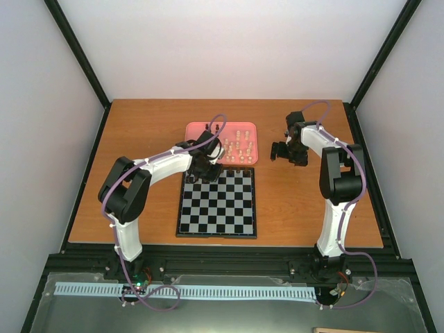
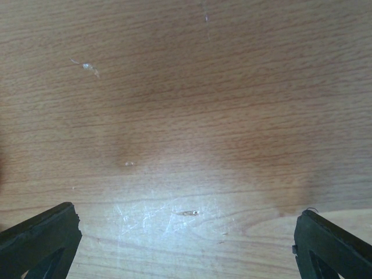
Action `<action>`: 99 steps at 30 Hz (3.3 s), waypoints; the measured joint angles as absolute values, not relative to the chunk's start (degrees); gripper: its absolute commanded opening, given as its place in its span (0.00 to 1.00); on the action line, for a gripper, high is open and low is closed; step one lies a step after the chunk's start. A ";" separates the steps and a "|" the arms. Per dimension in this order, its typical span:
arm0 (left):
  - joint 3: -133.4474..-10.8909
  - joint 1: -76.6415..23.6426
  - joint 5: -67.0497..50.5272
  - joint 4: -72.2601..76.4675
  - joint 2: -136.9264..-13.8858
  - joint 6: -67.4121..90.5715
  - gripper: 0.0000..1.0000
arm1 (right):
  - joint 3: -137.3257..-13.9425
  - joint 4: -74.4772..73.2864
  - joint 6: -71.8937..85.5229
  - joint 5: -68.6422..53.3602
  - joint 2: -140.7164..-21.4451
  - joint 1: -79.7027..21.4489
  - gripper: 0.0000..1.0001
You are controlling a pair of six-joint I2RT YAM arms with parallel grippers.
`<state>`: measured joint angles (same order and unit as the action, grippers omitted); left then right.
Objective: Set up the chess pieces on the board
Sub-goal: Place the chess piece on the chessboard, then pick up the chess piece from the storage box.
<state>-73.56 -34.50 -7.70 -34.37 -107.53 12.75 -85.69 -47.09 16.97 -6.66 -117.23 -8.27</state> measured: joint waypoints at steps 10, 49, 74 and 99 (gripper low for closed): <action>-73.58 -34.52 -6.66 -34.52 -107.53 12.14 0.14 | -85.69 -47.09 16.97 -6.66 -117.23 -8.27 1.00; -87.77 -34.39 -3.57 -44.62 -103.98 10.87 0.59 | -85.67 -46.57 17.04 -6.96 -117.23 -8.27 1.00; -131.11 -26.41 4.62 -55.42 -142.26 21.74 0.37 | -90.32 -48.42 17.19 -7.57 -118.58 -8.27 1.00; -139.55 -24.47 -0.51 -52.40 -150.93 24.49 0.33 | -92.20 -51.72 16.75 -6.04 -121.95 -8.27 1.00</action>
<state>-139.55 -24.47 -0.51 -52.40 -150.93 24.49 -92.20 -51.72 16.75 -6.04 -121.95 -8.27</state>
